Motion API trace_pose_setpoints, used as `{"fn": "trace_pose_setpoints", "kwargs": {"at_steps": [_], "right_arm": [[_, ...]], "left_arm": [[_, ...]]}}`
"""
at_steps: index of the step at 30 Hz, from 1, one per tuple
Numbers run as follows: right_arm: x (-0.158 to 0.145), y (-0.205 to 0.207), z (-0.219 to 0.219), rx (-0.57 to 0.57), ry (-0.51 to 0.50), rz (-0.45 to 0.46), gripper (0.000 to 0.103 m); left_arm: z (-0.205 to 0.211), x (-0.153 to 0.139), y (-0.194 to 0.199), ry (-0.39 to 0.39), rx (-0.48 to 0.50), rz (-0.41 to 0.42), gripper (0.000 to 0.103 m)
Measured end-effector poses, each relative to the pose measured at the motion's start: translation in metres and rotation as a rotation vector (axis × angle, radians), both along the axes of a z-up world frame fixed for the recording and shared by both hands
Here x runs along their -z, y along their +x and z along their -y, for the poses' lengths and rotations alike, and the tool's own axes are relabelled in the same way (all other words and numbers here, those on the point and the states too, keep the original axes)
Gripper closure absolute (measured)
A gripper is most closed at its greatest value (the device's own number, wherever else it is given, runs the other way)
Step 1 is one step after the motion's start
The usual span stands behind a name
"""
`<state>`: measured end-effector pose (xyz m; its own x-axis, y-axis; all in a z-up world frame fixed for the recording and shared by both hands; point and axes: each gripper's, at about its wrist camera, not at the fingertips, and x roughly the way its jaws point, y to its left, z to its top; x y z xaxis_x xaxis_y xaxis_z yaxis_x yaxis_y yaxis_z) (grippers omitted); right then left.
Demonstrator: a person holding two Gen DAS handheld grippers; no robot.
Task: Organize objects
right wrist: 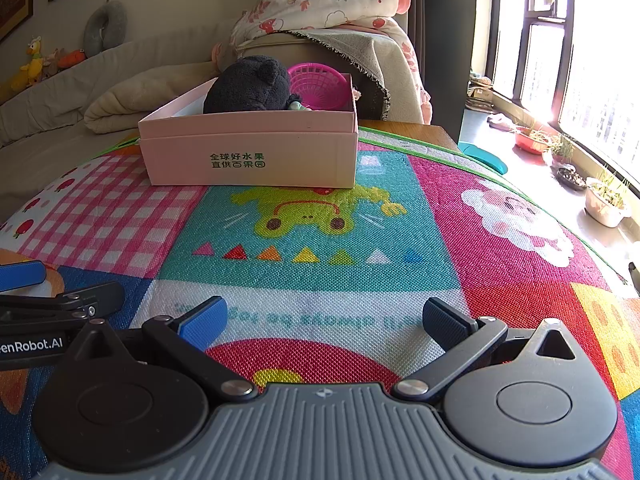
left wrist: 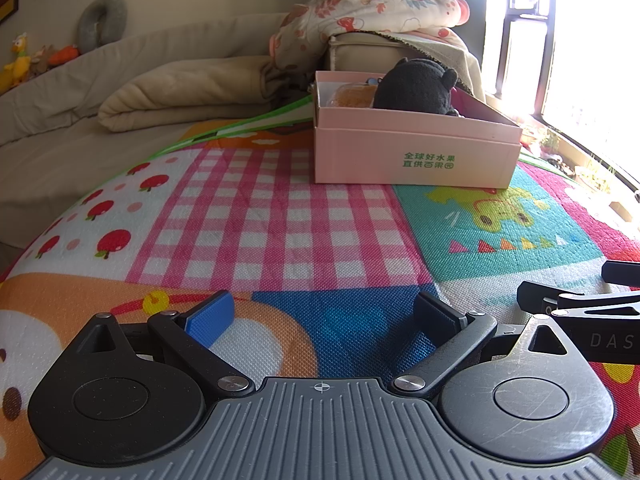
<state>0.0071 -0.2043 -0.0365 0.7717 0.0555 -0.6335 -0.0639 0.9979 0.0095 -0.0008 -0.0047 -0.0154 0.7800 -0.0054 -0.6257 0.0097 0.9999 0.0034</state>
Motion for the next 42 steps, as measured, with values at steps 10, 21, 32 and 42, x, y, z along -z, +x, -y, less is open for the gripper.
{"fn": "trace_pose_setpoints", "kwargs": {"at_steps": [10,21,32,42], "right_arm": [[0.0001,0.0000,0.0002,0.000,0.000,0.000,0.000],[0.0001,0.0000,0.0002,0.000,0.000,0.000,0.000],[0.0002,-0.0005,-0.0024,-0.001,-0.016,0.003,0.000],[0.0005,0.0009,-0.0007,-0.001,-0.003,0.000,0.000]], "left_arm": [[-0.0003,-0.0003,-0.0003,0.000,0.000,0.000,0.002],[-0.0002,-0.0004,-0.0003,0.000,0.000,0.000,0.002],[0.0000,-0.0004,-0.0009,0.000,0.000,0.000,0.002],[-0.0008,-0.0006,-0.0002,0.003,0.001,-0.001,0.002]]}}
